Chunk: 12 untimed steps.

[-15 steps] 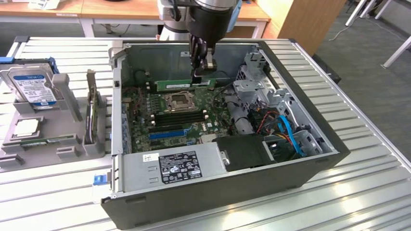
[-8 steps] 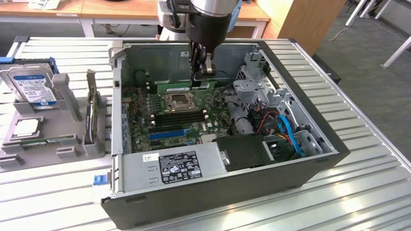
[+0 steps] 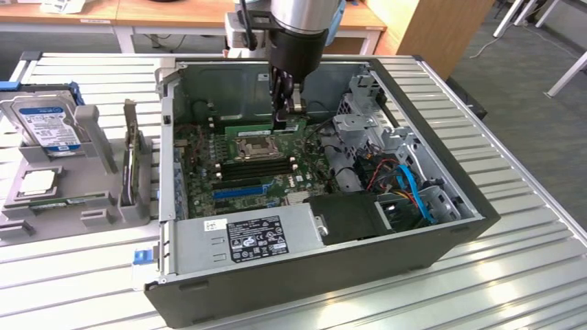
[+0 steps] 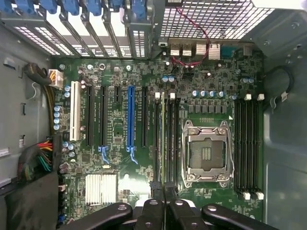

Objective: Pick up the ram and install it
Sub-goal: 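Insert the ram into the slot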

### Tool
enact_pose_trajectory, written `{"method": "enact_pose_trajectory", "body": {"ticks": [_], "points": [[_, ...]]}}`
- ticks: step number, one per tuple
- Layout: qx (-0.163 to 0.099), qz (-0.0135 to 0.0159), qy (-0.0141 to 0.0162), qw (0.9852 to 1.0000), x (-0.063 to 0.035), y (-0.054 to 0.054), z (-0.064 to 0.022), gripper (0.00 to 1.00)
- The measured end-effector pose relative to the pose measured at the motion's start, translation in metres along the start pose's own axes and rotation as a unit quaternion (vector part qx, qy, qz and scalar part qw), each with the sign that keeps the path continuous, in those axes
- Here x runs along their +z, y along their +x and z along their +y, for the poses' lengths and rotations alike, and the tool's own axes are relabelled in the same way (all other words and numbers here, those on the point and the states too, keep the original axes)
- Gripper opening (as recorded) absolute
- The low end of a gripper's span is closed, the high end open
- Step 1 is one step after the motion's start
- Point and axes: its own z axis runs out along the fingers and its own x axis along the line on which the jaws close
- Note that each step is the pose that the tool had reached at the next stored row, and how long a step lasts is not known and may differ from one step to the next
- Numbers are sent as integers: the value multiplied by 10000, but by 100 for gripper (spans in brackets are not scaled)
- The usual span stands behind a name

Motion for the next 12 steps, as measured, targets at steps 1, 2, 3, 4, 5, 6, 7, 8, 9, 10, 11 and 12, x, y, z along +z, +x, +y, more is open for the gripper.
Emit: {"method": "enact_pose_trajectory", "body": {"ticks": [1,2,3,4,5,6,7,8,9,10,11,12], "points": [[0,0,1,10000,15,1,-1,12],[0,0,3,10000,32,1,-1,12],[0,0,5,10000,47,2,-2,12],[0,0,6,10000,64,2,-2,12],[0,0,8,10000,80,3,-3,12],[0,0,9,10000,97,4,-3,12],[0,0,11,10000,113,4,-4,12],[0,0,13,10000,131,5,-4,12],[0,0,14,10000,148,5,-5,12],[-1,-1,16,10000,165,6,-6,12],[-1,0,17,10000,181,6,-6,12],[-1,-1,18,10000,197,7,-7,12]]}}
